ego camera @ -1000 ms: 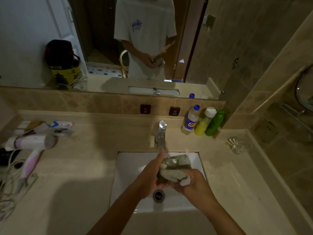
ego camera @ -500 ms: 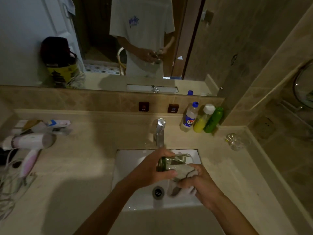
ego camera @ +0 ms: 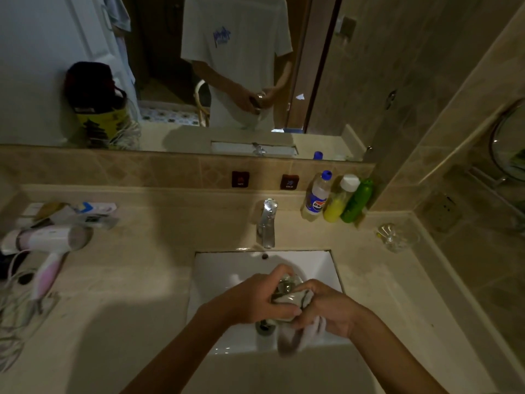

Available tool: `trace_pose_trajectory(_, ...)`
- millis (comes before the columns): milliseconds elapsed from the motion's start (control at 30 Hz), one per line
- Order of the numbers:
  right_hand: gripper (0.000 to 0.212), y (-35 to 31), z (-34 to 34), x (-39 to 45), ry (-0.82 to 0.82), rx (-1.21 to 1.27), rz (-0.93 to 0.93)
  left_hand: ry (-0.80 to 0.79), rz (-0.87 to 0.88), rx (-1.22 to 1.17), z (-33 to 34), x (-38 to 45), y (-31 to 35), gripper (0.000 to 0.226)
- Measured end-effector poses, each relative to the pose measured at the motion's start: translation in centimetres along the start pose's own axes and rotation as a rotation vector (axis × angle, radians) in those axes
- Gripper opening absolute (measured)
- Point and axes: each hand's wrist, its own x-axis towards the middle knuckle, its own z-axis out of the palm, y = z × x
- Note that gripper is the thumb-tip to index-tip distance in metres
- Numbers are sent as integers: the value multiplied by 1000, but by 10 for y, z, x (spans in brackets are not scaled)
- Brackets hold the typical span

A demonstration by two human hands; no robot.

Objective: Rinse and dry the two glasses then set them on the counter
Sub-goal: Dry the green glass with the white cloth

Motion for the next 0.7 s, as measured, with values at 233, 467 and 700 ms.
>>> trace_pose_trajectory(233,35,-11,1,10,-68,-293,-28,-118,-328,-535,-13,-2,-13,70)
trace_pose_trajectory(467,30,-9,-1,10,46,85,-71,57,-257,-700,0,5,-15,73)
trace_pose_trajectory(700,58,-10,22,6,404,256,-355,507,-227,-820,7,18,-11,87)
